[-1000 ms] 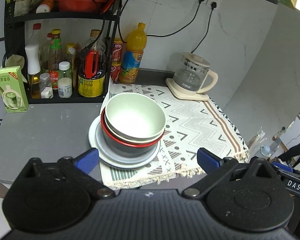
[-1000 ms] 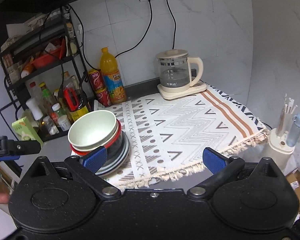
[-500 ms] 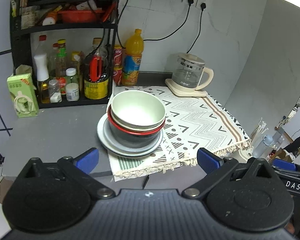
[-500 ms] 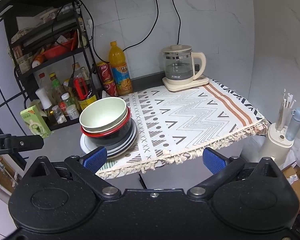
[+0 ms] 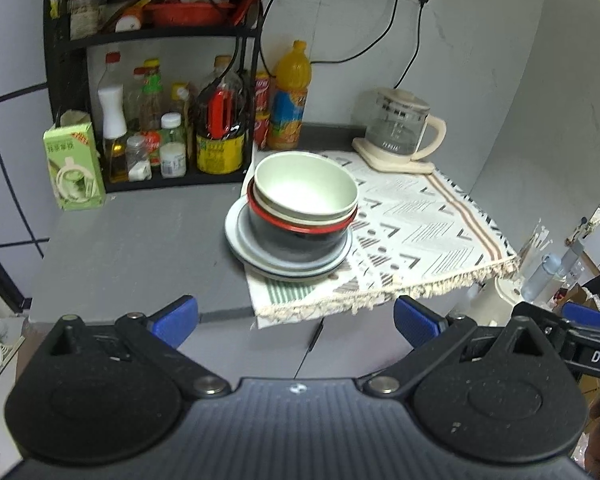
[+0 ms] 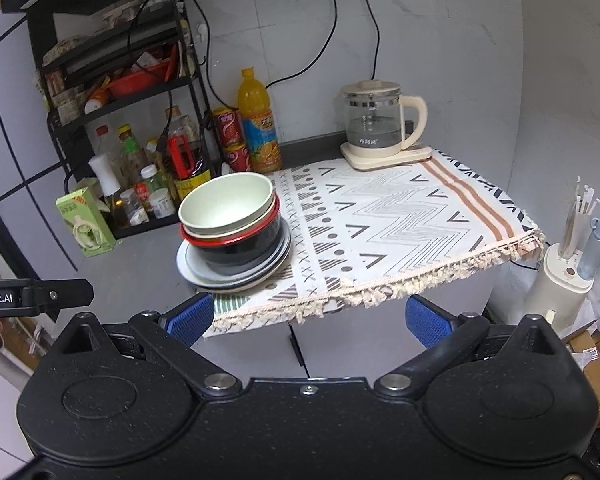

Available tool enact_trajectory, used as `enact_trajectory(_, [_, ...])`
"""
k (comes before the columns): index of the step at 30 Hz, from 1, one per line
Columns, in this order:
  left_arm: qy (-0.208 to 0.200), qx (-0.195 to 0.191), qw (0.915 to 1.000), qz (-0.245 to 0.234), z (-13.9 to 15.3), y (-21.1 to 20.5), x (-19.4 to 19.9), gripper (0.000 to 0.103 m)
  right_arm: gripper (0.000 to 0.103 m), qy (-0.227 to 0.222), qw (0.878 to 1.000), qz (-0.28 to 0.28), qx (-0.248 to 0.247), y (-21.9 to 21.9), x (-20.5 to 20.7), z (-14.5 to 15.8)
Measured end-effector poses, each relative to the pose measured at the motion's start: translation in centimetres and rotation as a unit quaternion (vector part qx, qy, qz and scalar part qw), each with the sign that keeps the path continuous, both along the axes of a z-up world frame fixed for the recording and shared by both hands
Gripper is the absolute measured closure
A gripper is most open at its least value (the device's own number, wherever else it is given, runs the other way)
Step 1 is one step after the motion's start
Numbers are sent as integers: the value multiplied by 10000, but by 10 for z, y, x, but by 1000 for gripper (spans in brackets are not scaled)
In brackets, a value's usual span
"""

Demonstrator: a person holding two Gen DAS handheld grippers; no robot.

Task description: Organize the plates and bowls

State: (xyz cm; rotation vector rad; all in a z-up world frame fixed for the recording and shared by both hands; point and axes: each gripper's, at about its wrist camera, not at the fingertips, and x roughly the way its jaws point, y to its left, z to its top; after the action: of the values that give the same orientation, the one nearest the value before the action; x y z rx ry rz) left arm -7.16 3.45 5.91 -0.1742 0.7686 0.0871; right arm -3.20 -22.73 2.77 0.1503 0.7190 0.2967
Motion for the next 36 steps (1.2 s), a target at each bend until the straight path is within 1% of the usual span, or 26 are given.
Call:
enact_trajectory(10, [44, -28, 10000, 60, -5, 0, -7, 0, 0, 32, 9999, 116, -5, 2, -1, -1])
enact_trajectory(36, [88, -65, 9999, 66, -8, -11, 0, 0, 0, 44, 10000, 82, -3, -3, 2, -2])
